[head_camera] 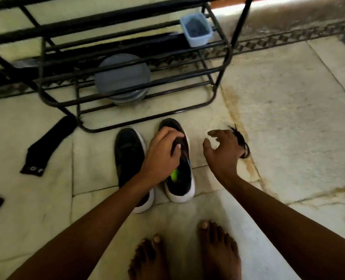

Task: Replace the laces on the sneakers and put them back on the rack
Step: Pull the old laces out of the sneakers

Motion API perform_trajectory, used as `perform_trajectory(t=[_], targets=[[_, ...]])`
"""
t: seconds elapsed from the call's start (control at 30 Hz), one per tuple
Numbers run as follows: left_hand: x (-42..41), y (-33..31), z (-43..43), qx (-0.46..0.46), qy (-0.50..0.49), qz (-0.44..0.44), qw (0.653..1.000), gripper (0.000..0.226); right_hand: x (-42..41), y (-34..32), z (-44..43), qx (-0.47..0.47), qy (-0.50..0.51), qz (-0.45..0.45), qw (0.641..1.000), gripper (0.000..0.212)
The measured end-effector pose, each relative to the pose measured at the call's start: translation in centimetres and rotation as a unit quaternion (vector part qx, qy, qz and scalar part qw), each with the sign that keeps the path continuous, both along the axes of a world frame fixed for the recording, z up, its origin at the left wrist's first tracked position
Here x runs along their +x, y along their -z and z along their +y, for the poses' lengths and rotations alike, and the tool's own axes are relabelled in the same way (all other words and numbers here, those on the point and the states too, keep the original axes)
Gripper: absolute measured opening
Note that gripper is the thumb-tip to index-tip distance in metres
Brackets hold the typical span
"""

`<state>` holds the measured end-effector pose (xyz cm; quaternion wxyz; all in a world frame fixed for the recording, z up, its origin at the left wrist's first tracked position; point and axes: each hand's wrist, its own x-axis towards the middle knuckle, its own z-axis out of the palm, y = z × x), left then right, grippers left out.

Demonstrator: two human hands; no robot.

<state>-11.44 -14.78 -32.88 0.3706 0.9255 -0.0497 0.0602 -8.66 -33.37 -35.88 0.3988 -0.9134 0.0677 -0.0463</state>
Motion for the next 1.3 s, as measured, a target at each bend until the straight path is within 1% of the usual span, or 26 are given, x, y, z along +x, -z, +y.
perform_trajectory(t=[0.07,0.13,0.2,0.3,0.4,0.5,0.6,0.67,0.73,0.87,0.93,1.0,1.03,1.07,1.13,1.2,1.3], targets=[[-1.8,-0.7,2.4,-0.044,-0.058,-0.039,0.997,0.035,-0.2,-0.3,2.1,0.046,-0.068,-0.047,0.996,0.017],[-4.3,-1.1,4.7,-0.081,-0.13,-0.066,0.986,0.042,-0.6,-1.0,4.3,0.098,-0.138,-0.06,0.984,0.013],[-7.3,-0.8,6.9,-0.093,-0.193,-0.06,0.975,0.047,-1.2,-1.6,6.7,0.121,-0.201,-0.042,0.971,0.019],[-10.4,1.3,8.7,-0.096,-0.235,-0.016,0.967,0.054,-2.0,-2.1,9.1,0.14,-0.257,-0.004,0.956,0.023],[-11.9,3.4,9.6,-0.107,-0.256,0.035,0.96,0.05,-2.7,-2.0,11.2,0.107,-0.333,0.03,0.936,0.024],[-11.9,4.5,9.8,-0.126,-0.25,0.043,0.959,0.046,-3.6,-1.8,12.9,0.083,-0.387,0.07,0.916,0.031],[-11.3,4.8,10.3,-0.129,-0.25,0.031,0.959,0.035,-3.7,-1.5,13.9,0.059,-0.386,0.07,0.918,0.034],[-11.3,5.2,10.4,-0.116,-0.228,0.013,0.967,0.031,-3.5,-1.5,14.4,0.041,-0.382,0.06,0.921,0.03],[-11.5,5.5,10.3,-0.111,-0.209,0.009,0.972,0.035,-3.2,-1.6,14.8,0.025,-0.384,0.06,0.921,0.022],[-12.1,5.8,10.5,-0.09,-0.21,0.008,0.974,0.045,-2.8,-2.6,15.6,-0.007,-0.394,0.085,0.915,0.021],[-12.3,6.0,10.4,-0.077,-0.214,0.007,0.974,0.045,-2.5,-3.2,15.9,-0.009,-0.393,0.121,0.911,0.016],[-12.3,6.1,10.0,-0.069,-0.219,0.002,0.973,0.045,-2.1,-3.8,16.5,-0.024,-0.403,0.163,0.9,0.005],[-12.2,6.1,9.7,-0.068,-0.225,0.001,0.972,0.045,-1.8,-4.2,16.9,-0.044,-0.416,0.177,0.891,0.005],[-12.2,6.2,9.3,-0.068,-0.231,0.001,0.971,0.046,-1.5,-4.4,17.2,-0.065,-0.428,0.188,0.882,0.01],[-12.0,6.3,8.7,-0.067,-0.238,0.001,0.969,0.048,-1.2,-4.9,17.6,-0.084,-0.436,0.193,0.875,0.014],[-11.7,6.4,8.5,-0.067,-0.232,0.005,0.97,0.049,-0.9,-4.4,17.6,-0.062,-0.422,0.181,0.886,0.011],[-11.5,6.4,8.7,-0.064,-0.225,0.01,0.972,0.052,-1.4,-3.6,17.5,0.037,-0.363,0.203,0.909,0.011]])
